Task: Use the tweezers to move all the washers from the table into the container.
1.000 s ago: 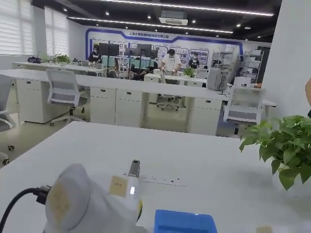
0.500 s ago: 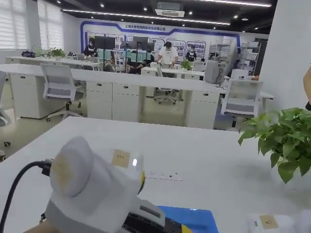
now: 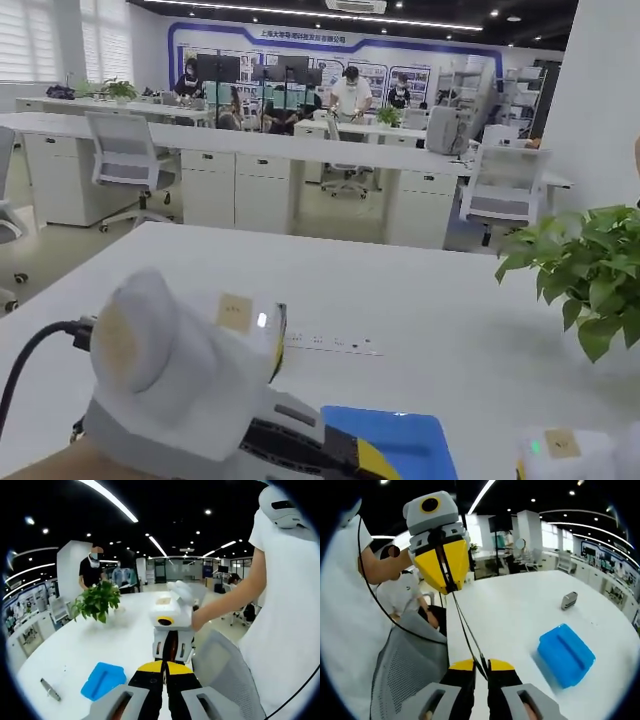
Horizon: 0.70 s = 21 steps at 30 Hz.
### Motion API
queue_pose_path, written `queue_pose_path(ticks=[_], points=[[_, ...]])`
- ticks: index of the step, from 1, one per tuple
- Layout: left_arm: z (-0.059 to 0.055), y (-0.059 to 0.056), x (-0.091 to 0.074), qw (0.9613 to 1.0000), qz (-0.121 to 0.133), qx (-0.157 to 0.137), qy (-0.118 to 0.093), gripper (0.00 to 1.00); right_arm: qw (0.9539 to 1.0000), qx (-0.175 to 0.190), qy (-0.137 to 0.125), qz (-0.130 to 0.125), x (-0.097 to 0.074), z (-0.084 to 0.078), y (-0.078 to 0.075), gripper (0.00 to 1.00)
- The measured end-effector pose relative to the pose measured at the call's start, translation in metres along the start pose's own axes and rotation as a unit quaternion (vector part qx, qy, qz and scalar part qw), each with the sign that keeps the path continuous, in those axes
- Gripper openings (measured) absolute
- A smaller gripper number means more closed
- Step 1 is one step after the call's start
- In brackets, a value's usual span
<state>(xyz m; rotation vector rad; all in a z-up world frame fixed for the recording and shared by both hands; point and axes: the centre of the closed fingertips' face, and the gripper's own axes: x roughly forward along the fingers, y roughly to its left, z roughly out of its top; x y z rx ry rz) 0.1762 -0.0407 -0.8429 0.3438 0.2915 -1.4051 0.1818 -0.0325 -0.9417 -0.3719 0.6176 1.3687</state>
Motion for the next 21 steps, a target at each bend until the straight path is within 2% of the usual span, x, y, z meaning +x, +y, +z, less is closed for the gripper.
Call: queue_pose_path(ticks=[3, 5, 9, 13, 15, 16, 17, 18, 20, 21], points=[[-0.011, 0.005, 0.002, 0.9996, 0.018, 0.011, 0.019, 0.00, 0.9995, -0.014, 0.028, 0.003, 0.002, -0.009, -0.002, 0.03], [-0.017, 0.006, 0.003, 0.9995, 0.021, 0.010, 0.023, 0.00, 0.9985, -0.034, 0.042, -0.008, 0.002, -0.014, -0.007, 0.02], [-0.033, 0.012, 0.005, 0.9982, 0.037, 0.018, 0.043, 0.00, 0.9945, -0.069, 0.075, -0.024, 0.001, -0.023, -0.016, 0.02], [-0.043, 0.017, 0.009, 0.9977, 0.044, 0.016, 0.049, 0.00, 0.9927, -0.079, 0.087, -0.029, 0.002, -0.029, -0.023, 0.02], [-0.055, 0.018, 0.011, 0.9961, 0.046, 0.022, 0.072, 0.00, 0.9906, -0.089, 0.096, -0.040, 0.003, -0.035, -0.030, 0.02], [-0.064, 0.020, 0.013, 0.9948, 0.049, 0.027, 0.085, 0.00, 0.9895, -0.092, 0.105, -0.037, 0.004, -0.040, -0.032, 0.02], [-0.069, 0.019, 0.014, 0.9948, 0.048, 0.024, 0.087, 0.00, 0.9883, -0.097, 0.112, -0.038, 0.005, -0.042, -0.033, 0.02], [-0.074, 0.020, 0.017, 0.9951, 0.047, 0.016, 0.085, 0.00, 0.9841, -0.116, 0.129, -0.039, 0.006, -0.048, -0.034, 0.02], [-0.082, 0.019, 0.019, 0.9953, 0.042, 0.006, 0.087, 0.00, 0.9803, -0.129, 0.145, -0.038, 0.009, -0.054, -0.034, 0.02], [-0.090, 0.019, 0.021, 0.9943, 0.039, 0.008, 0.098, 0.00, 0.9795, -0.130, 0.149, -0.037, 0.012, -0.057, -0.035, 0.02]])
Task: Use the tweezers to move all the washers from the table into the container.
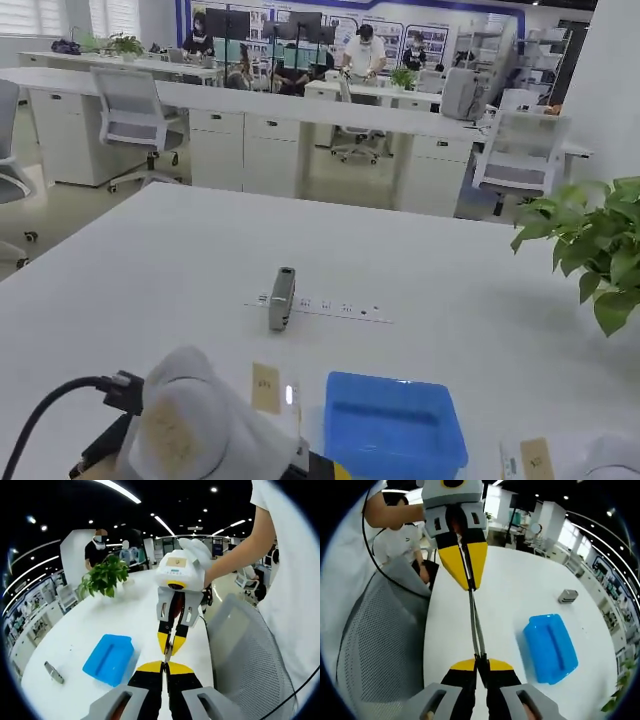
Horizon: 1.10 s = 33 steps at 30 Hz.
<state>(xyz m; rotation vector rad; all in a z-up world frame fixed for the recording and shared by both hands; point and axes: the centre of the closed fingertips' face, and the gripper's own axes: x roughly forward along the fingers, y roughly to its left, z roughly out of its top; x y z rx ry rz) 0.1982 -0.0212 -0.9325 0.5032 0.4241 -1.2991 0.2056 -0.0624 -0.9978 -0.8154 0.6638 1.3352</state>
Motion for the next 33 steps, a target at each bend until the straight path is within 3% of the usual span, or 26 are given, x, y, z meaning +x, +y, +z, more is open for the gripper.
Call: queue_pose_path(ticks=[2, 5, 7, 10, 15, 17, 18, 23, 27, 33], points=[[-0.015, -0.001, 0.006, 0.9997, -0.003, 0.008, 0.022, 0.00, 1.0000, -0.001, 0.001, 0.002, 0.005, -0.004, -0.001, 0.02], [-0.026, -0.004, 0.014, 0.9996, -0.011, -0.009, 0.024, 0.00, 0.9999, -0.004, 0.013, 0.003, 0.014, -0.012, -0.003, 0.03], [-0.033, -0.005, 0.020, 0.9994, -0.013, -0.017, 0.026, 0.00, 0.9990, -0.034, 0.030, -0.002, 0.019, -0.019, -0.005, 0.03], [-0.042, -0.004, 0.027, 0.9990, -0.014, -0.029, 0.030, 0.00, 0.9978, -0.046, 0.049, -0.003, 0.033, -0.028, -0.003, 0.04], [-0.054, -0.002, 0.040, 0.9988, -0.013, -0.035, 0.032, 0.00, 0.9980, 0.011, 0.060, -0.014, 0.049, -0.042, -0.009, 0.05], [-0.057, -0.001, 0.045, 0.9987, -0.013, -0.034, 0.035, 0.00, 0.9978, 0.004, 0.064, -0.018, 0.052, -0.045, -0.010, 0.05], [-0.062, -0.001, 0.050, 0.9984, -0.016, -0.025, 0.048, 0.00, 0.9973, -0.001, 0.071, -0.018, 0.055, -0.050, -0.010, 0.05], [-0.075, 0.000, 0.059, 0.9972, -0.021, -0.002, 0.072, 0.00, 0.9965, 0.024, 0.079, -0.013, 0.057, -0.058, -0.010, 0.07], [-0.083, -0.002, 0.067, 0.9961, -0.035, -0.005, 0.081, 0.00, 0.9951, 0.045, 0.088, -0.007, 0.060, -0.064, -0.004, 0.09], [-0.090, -0.006, 0.076, 0.9950, -0.040, -0.001, 0.091, 0.00, 0.9949, 0.063, 0.078, -0.010, 0.061, -0.061, -0.001, 0.09]])
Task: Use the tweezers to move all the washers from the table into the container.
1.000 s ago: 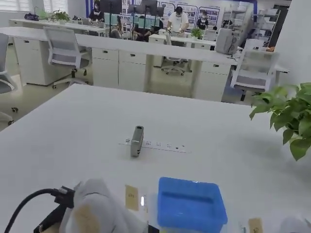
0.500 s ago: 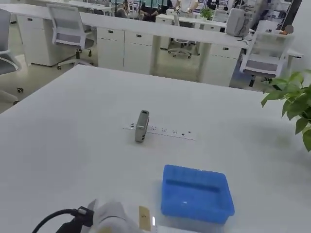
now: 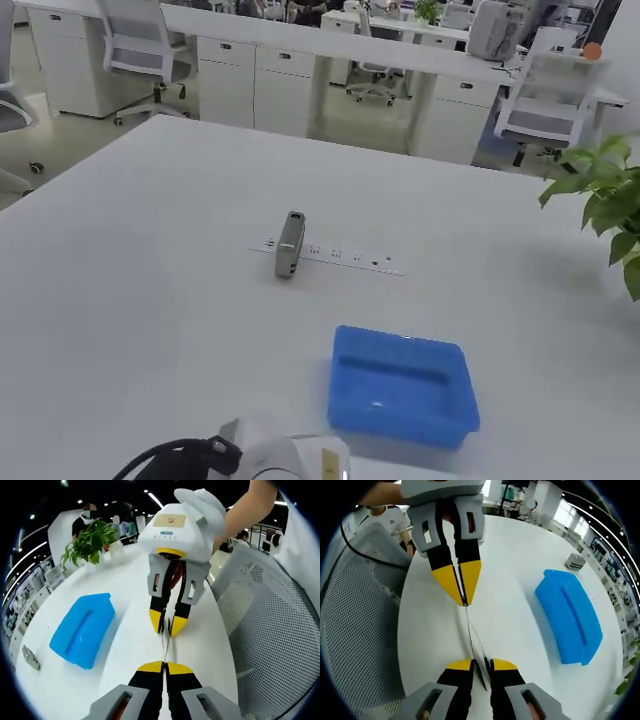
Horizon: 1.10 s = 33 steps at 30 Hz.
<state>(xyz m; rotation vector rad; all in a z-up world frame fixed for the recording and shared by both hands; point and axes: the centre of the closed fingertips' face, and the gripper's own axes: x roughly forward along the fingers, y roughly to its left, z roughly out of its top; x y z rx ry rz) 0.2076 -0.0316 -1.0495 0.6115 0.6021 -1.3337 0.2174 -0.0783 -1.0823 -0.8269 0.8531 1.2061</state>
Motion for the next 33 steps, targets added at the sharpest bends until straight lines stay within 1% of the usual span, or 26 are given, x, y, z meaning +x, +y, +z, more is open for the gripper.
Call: queue_pose_path(ticks=[2, 3, 5, 7, 8, 10, 12, 14, 15, 17, 18, 19, 20, 21, 22, 23, 24, 25, 26, 27, 29, 30, 31, 32, 33], points=[[-0.002, 0.000, 0.002, 1.0000, 0.000, -0.001, 0.001, 0.00, 0.9999, 0.011, -0.002, -0.006, -0.001, -0.001, -0.002, 0.12], [-0.003, 0.000, 0.003, 1.0000, 0.000, -0.001, 0.004, 0.00, 0.9996, 0.026, -0.001, -0.007, -0.003, -0.002, -0.001, 0.15], [-0.007, 0.000, 0.005, 0.9999, 0.001, 0.001, 0.011, 0.00, 0.9993, 0.033, -0.010, -0.012, -0.008, -0.001, 0.001, 0.16], [-0.011, 0.000, 0.009, 0.9998, -0.002, 0.002, 0.019, 0.00, 0.9978, 0.060, -0.019, -0.022, -0.016, -0.001, 0.003, 0.18], [-0.013, 0.000, 0.011, 0.9997, -0.004, 0.001, 0.024, 0.00, 0.9960, 0.081, -0.029, -0.027, -0.020, 0.000, 0.004, 0.19], [-0.016, 0.001, 0.014, 0.9995, -0.006, 0.001, 0.032, 0.00, 0.9935, 0.103, -0.037, -0.031, -0.026, 0.000, 0.005, 0.21], [-0.018, 0.003, 0.016, 0.9992, -0.007, 0.000, 0.039, 0.00, 0.9887, 0.134, -0.049, -0.047, -0.036, 0.001, 0.005, 0.23], [-0.020, 0.004, 0.017, 0.9986, -0.006, 0.002, 0.053, 0.00, 0.9829, 0.157, -0.070, -0.067, -0.050, 0.005, 0.003, 0.24], [-0.017, 0.005, 0.018, 0.9987, -0.006, 0.000, 0.050, 0.00, 0.9803, 0.166, -0.078, -0.074, -0.055, 0.006, 0.002, 0.25], [-0.017, 0.006, 0.018, 0.9985, -0.010, -0.002, 0.054, 0.00, 0.9755, 0.184, -0.088, -0.083, -0.063, 0.008, 0.002, 0.26], [-0.017, 0.007, 0.019, 0.9985, -0.008, -0.003, 0.055, 0.00, 0.9718, 0.196, -0.094, -0.091, -0.068, 0.008, 0.001, 0.28], [-0.018, 0.009, 0.019, 0.9984, -0.006, -0.002, 0.056, 0.00, 0.9658, 0.217, -0.104, -0.096, -0.074, 0.008, 0.001, 0.31], [-0.019, 0.009, 0.020, 0.9981, -0.006, 0.002, 0.061, 0.00, 0.9614, 0.231, -0.112, -0.099, -0.079, 0.009, 0.001, 0.32], [-0.023, 0.008, 0.021, 0.9970, -0.010, 0.011, 0.075, 0.00, 0.9524, 0.250, -0.131, -0.114, -0.088, 0.011, -0.001, 0.35], [-0.029, 0.007, 0.020, 0.9950, -0.017, 0.027, 0.095, 0.00, 0.9470, 0.261, -0.141, -0.122, -0.093, 0.010, -0.002, 0.38], [-0.022, 0.008, 0.027, 0.9966, -0.013, 0.028, 0.076, 0.00, 0.9393, 0.277, -0.153, -0.131, -0.102, 0.009, -0.002, 0.41], [-0.021, 0.009, 0.029, 0.9966, -0.014, 0.028, 0.076, 0.00, 0.9341, 0.287, -0.161, -0.138, -0.107, 0.008, -0.001, 0.44], [-0.021, 0.009, 0.025, 0.9961, -0.018, 0.031, 0.080, 0.00, 0.9283, 0.299, -0.167, -0.146, -0.114, 0.005, 0.000, 0.45], [-0.021, 0.009, 0.025, 0.9960, -0.018, 0.033, 0.081, 0.00, 0.9249, 0.304, -0.169, -0.153, -0.118, 0.003, 0.001, 0.47], [-0.021, 0.008, 0.023, 0.9958, -0.019, 0.034, 0.083, 0.00, 0.9184, 0.311, -0.174, -0.172, -0.126, 0.000, 0.001, 0.50], [-0.021, 0.008, 0.023, 0.9955, -0.020, 0.036, 0.085, 0.00, 0.9118, 0.318, -0.181, -0.186, -0.134, -0.004, 0.003, 0.58], [-0.021, 0.009, 0.023, 0.9956, -0.015, 0.031, 0.087, 0.00, 0.9078, 0.324, -0.182, -0.195, -0.139, -0.008, 0.006, 0.61], [-0.021, 0.014, 0.023, 0.9960, -0.001, 0.021, 0.087, 0.02, 0.9050, 0.326, -0.182, -0.203, -0.143, -0.012, 0.007, 0.65], [-0.021, 0.016, 0.023, 0.9960, 0.003, 0.018, 0.088, 0.05, 0.9021, 0.326, -0.181, -0.217, -0.146, -0.017, 0.008, 0.70], [-0.021, 0.016, 0.023, 0.9961, 0.002, 0.012, 0.087, 0.06, 0.9003, 0.330, -0.178, -0.222, -0.148, -0.021, 0.010, 0.72]])
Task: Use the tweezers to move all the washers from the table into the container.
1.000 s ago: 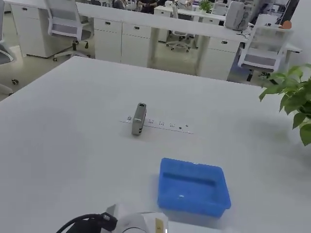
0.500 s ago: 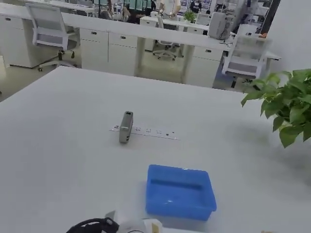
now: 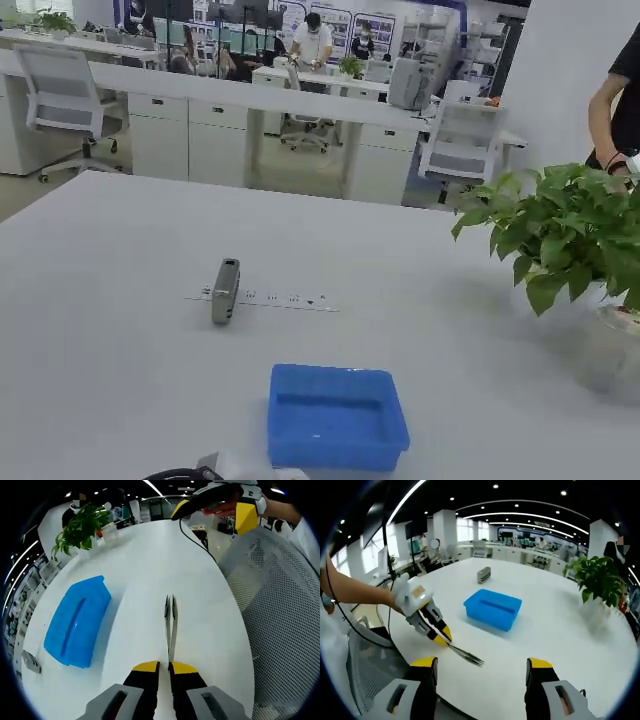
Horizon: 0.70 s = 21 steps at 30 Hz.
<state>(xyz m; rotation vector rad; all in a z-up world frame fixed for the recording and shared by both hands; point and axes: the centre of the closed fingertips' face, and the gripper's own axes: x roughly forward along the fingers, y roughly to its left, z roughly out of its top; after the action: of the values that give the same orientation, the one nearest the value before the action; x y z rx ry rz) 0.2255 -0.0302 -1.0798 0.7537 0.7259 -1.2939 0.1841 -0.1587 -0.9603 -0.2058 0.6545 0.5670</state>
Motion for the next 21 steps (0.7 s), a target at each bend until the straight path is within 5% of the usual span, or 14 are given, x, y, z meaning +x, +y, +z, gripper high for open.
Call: queue_pose_path(ticks=[3, 5, 11, 18, 21], points=[[-0.001, 0.005, -0.001, 0.9995, 0.016, -0.026, -0.006, 0.11, 0.9998, 0.013, -0.007, -0.013, -0.006, -0.006, -0.006, 0.76], [-0.003, 0.007, -0.002, 0.9974, 0.018, -0.069, -0.009, 0.16, 0.9994, 0.021, -0.018, -0.020, -0.009, -0.005, -0.010, 0.79], [-0.017, 0.019, -0.017, 0.9876, 0.060, -0.141, -0.034, 0.25, 0.9978, 0.053, -0.036, -0.017, -0.005, -0.002, -0.009, 0.94], [-0.026, 0.019, -0.069, 0.9517, 0.128, -0.258, -0.106, 0.45, 0.9957, 0.072, -0.051, -0.028, -0.007, -0.004, -0.012, 0.99], [-0.028, 0.013, -0.100, 0.9315, 0.159, -0.301, -0.128, 0.50, 0.9960, 0.071, -0.047, -0.027, -0.008, -0.008, -0.011, 0.99]])
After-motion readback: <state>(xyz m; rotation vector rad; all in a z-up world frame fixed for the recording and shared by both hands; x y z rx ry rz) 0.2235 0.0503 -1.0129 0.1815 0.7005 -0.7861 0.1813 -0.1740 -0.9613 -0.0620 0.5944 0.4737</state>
